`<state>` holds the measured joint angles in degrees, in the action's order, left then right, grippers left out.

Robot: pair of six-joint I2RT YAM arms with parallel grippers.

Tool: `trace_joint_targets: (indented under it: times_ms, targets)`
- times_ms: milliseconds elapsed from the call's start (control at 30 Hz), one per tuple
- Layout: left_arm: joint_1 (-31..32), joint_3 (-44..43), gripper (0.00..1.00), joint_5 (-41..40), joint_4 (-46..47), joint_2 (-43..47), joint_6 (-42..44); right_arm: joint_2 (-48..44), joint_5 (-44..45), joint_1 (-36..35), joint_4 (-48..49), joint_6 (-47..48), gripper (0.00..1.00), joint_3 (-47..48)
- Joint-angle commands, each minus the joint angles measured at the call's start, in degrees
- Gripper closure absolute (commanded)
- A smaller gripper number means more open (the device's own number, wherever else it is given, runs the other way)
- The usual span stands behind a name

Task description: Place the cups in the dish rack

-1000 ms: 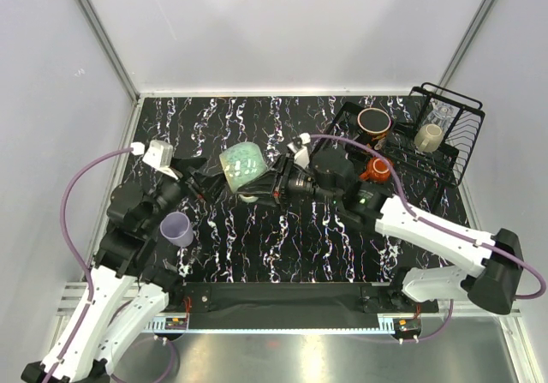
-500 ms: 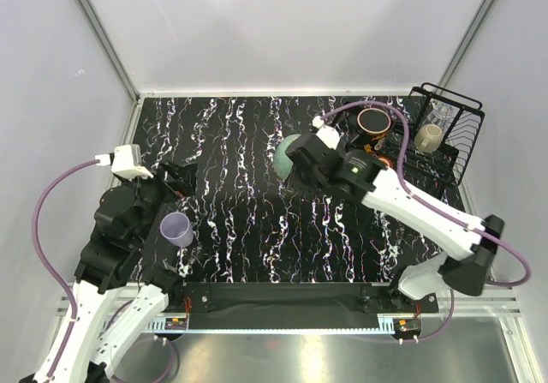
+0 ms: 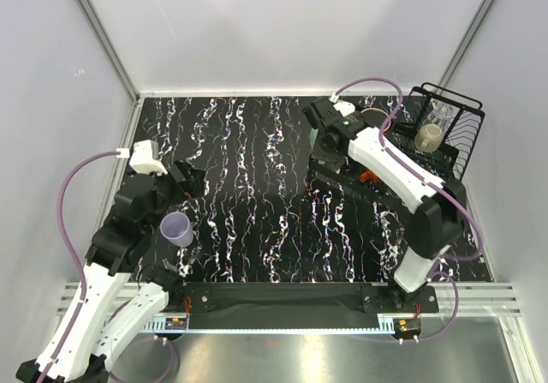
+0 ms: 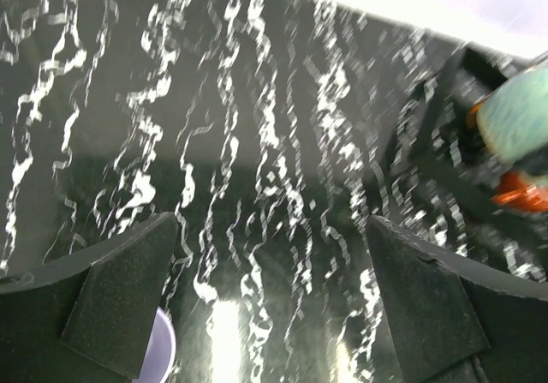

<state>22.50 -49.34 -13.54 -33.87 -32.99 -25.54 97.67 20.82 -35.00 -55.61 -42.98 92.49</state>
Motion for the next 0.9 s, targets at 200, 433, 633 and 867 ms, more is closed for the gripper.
trace_joint_targets:
  times_ms: [200, 433, 633, 867]
  targets:
    - [0.1, -3.0, 0.01, 4.6, -6.7, -3.6, -0.6, 7.8, 2.4, 2.5, 7.1, 4.5, 1.00, 7.8]
    - [0.1, -2.2, 0.01, 6.7, -7.2, -1.4, 0.3, 8.0, 2.1, 4.7, 11.6, 3.7, 1.00, 2.8]
    - [0.0, -1.5, 0.01, 8.7, -6.9, -1.2, 0.8, 9.6, 1.1, 7.0, 13.9, 4.7, 1.00, 0.9]
    - [0.0, -1.5, 0.01, 8.7, -7.4, -1.5, 1.8, 11.7, 0.1, 9.2, 16.1, 4.6, 1.00, -0.1]
